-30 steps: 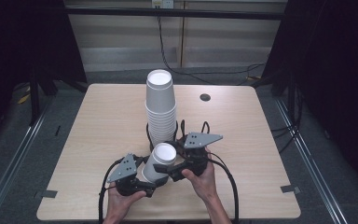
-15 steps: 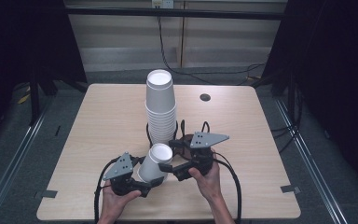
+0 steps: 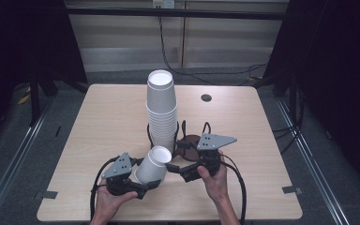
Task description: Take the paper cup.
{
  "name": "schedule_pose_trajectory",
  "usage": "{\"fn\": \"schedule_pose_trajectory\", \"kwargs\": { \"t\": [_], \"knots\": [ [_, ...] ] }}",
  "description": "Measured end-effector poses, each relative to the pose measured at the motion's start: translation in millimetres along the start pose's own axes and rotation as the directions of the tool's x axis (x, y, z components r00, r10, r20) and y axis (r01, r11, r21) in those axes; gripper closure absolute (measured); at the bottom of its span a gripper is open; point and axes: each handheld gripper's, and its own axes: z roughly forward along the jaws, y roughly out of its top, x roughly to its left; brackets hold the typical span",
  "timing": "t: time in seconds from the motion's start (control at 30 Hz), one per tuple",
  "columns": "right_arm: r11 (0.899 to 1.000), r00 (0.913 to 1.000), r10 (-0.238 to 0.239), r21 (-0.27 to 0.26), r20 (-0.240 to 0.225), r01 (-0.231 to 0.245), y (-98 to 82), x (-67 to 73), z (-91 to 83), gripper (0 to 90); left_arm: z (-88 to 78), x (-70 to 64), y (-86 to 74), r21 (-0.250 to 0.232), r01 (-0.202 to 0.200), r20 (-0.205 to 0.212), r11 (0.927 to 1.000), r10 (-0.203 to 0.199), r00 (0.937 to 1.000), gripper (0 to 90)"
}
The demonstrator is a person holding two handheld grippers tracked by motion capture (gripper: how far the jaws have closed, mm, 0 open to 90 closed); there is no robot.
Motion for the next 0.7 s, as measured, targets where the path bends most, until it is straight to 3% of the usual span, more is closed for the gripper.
{"fn": "schedule_pose_trajectory", "kwargs": {
  "t": [0.13,0.2,0.37,0.5,0.6,0.63,0.7],
  "knots": [
    [1.000,0.9999,-0.009,0.027,0.006,0.008,-0.1,-0.3,-2.3,15.1,-0.6,0.8,0.1,0.026,-0.007,-0.008,0.9996,0.007,0.9999,17.6],
    [0.999,0.9998,-0.017,0.043,0.005,0.017,-0.7,-1.2,-4.2,15.2,-0.5,0.7,3.2,0.069,-0.027,-0.013,0.9973,0.027,0.9995,17.6],
    [0.996,0.9994,-0.030,0.082,0.017,0.029,-3.0,-0.5,-4.5,15.2,0.2,1.2,8.0,0.102,-0.049,-0.023,0.9935,0.052,0.9984,17.6],
    [0.994,0.9995,-0.030,0.104,-0.003,0.030,-7.0,-1.3,-5.5,15.1,-0.8,3.1,9.0,0.116,-0.056,-0.023,0.9917,0.059,0.9980,17.7],
    [0.993,0.9996,-0.026,0.118,-0.008,0.027,-8.4,-2.4,-5.7,14.9,-0.4,2.4,12.0,0.149,-0.066,-0.022,0.9865,0.071,0.9973,17.7],
    [0.991,0.9985,-0.055,0.124,-0.006,0.055,-9.5,-1.8,-5.9,12.3,-1.5,3.1,14.2,0.168,-0.083,-0.019,0.9824,0.087,0.9960,17.7],
    [0.991,0.9980,-0.062,0.121,-0.014,0.063,-10.0,-1.4,-6.6,12.5,-2.5,3.0,15.0,0.173,-0.089,-0.025,0.9810,0.094,0.9952,17.8]
  ]
}}
